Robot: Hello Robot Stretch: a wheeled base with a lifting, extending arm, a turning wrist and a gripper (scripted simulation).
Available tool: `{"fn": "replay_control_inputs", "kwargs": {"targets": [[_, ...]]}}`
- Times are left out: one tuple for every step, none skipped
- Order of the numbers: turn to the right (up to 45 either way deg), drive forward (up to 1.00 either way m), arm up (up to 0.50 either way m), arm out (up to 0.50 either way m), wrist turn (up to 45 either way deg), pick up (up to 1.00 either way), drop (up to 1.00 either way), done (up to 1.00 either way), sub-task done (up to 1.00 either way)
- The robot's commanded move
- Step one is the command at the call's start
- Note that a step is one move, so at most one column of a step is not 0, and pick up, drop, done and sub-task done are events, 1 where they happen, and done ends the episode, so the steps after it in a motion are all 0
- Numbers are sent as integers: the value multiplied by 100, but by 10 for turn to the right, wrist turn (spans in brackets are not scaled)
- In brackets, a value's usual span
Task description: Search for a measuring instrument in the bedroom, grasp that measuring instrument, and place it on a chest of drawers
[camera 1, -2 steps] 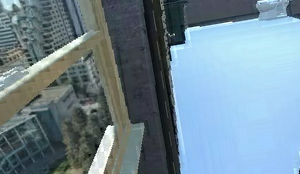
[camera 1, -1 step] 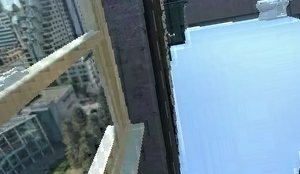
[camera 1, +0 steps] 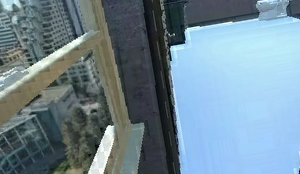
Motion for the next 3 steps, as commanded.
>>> {"fn": "replay_control_inputs", "kwargs": {"targets": [[150,0,0,0,0,0,0,0,0],[-450,0,0,0,0,0,0,0,0],[450,0,0,0,0,0,0,0,0]]}}
